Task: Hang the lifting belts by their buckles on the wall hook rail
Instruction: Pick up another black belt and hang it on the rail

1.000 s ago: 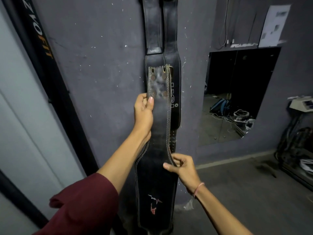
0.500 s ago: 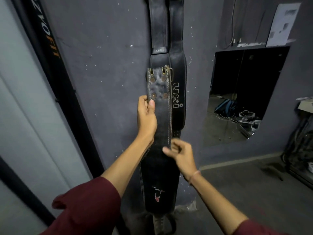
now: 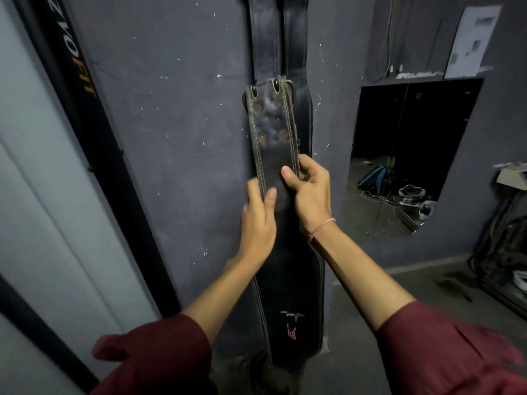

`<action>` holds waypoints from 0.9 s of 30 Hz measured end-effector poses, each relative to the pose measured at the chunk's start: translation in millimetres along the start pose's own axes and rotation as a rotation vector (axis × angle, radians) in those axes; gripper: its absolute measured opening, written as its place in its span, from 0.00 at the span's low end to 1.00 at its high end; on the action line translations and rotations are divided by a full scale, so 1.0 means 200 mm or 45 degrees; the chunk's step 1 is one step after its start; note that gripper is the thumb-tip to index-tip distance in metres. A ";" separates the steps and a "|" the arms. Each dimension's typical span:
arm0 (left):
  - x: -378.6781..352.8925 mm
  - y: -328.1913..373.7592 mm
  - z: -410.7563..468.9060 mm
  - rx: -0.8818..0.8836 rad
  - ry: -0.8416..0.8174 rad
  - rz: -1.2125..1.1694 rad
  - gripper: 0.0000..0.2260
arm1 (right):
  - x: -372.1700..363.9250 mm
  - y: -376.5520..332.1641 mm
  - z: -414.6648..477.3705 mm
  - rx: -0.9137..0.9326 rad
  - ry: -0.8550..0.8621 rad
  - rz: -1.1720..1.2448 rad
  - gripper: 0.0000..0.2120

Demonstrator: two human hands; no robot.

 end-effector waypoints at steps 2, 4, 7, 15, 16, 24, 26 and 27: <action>-0.04 -0.09 -0.16 -0.030 -0.136 0.140 0.08 | 0.01 -0.02 0.04 0.011 0.076 0.041 0.05; -0.06 -0.15 -0.24 -0.068 -0.197 0.215 0.10 | 0.03 0.00 0.05 -0.008 0.092 0.078 0.04; -0.08 -0.16 -0.22 -0.015 -0.260 0.197 0.11 | 0.06 0.03 0.03 -0.016 0.106 0.052 0.10; -0.06 0.07 0.02 0.132 0.057 -0.115 0.06 | 0.09 0.09 -0.05 0.004 0.034 0.041 0.05; -0.06 0.10 0.08 0.160 0.081 -0.119 0.07 | 0.09 0.10 -0.07 -0.007 0.037 0.028 0.04; 0.07 0.14 0.49 0.255 0.254 -0.488 0.27 | 0.12 0.18 -0.19 -0.177 -0.048 -0.012 0.13; 0.06 0.17 0.48 0.284 0.207 -0.523 0.27 | 0.12 0.17 -0.17 -0.159 -0.071 -0.031 0.12; 0.07 0.20 0.47 0.259 0.209 -0.531 0.24 | 0.11 0.16 -0.16 -0.141 -0.088 -0.038 0.15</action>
Point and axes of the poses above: each hand's wrist, its own z-axis towards the middle knuckle, its own x-axis out of the back of the hand, y = z × x, the point moved 4 cm from there along z, towards the middle knuckle, and after that the axes turned 11 degrees about z, right-handed, at the moved point
